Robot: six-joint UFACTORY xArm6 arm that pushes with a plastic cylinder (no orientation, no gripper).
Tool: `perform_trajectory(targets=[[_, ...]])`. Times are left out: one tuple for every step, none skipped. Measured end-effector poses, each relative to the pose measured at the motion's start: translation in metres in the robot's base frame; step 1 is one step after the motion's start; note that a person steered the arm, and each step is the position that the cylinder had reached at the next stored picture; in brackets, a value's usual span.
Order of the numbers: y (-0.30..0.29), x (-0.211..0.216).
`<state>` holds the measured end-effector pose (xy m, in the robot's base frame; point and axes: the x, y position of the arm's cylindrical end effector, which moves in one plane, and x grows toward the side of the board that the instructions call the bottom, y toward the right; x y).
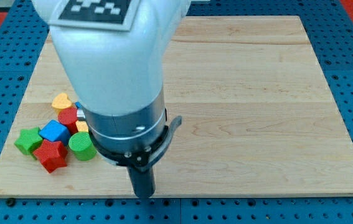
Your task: Place the arm in between the red star and the green star
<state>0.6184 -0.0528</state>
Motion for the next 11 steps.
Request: perform_trajectory(targets=[[-0.021, 0.0], [-0.092, 0.0], [-0.148, -0.018], [-0.15, -0.068], [-0.14, -0.096], [-0.141, -0.121], [-0.124, -0.101], [-0.137, -0.085], [-0.144, -0.068], [-0.173, -0.075], [-0.209, -0.112]])
